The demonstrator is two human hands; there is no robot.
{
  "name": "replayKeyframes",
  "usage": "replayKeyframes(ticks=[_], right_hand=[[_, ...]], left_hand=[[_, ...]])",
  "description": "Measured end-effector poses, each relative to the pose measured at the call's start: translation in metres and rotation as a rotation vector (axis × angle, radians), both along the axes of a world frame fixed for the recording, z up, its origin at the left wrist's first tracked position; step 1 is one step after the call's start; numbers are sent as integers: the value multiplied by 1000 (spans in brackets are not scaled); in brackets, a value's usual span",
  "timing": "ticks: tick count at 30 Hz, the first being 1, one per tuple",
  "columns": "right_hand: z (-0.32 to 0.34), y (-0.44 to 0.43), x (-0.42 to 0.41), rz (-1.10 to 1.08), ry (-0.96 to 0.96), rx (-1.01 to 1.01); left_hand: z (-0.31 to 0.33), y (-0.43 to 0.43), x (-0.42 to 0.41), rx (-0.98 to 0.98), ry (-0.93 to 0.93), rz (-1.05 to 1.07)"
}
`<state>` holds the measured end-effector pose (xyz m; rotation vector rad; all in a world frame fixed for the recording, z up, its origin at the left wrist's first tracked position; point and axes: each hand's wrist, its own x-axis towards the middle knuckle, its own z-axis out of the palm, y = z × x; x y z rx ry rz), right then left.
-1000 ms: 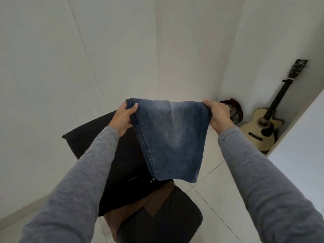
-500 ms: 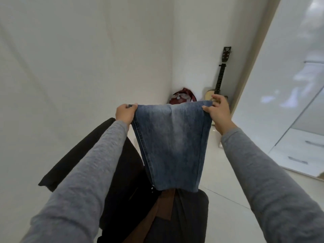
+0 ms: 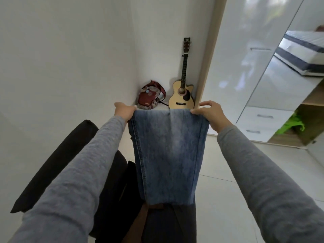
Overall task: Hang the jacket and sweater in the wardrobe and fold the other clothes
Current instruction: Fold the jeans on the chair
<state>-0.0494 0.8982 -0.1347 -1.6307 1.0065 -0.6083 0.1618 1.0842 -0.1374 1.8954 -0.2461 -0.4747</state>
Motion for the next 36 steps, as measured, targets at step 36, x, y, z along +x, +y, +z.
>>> replayKeyframes(ticks=[36], right_hand=[[-22,-85,28,71,401,-631]], left_hand=[[-24,-99,-6,739,-998,-294]])
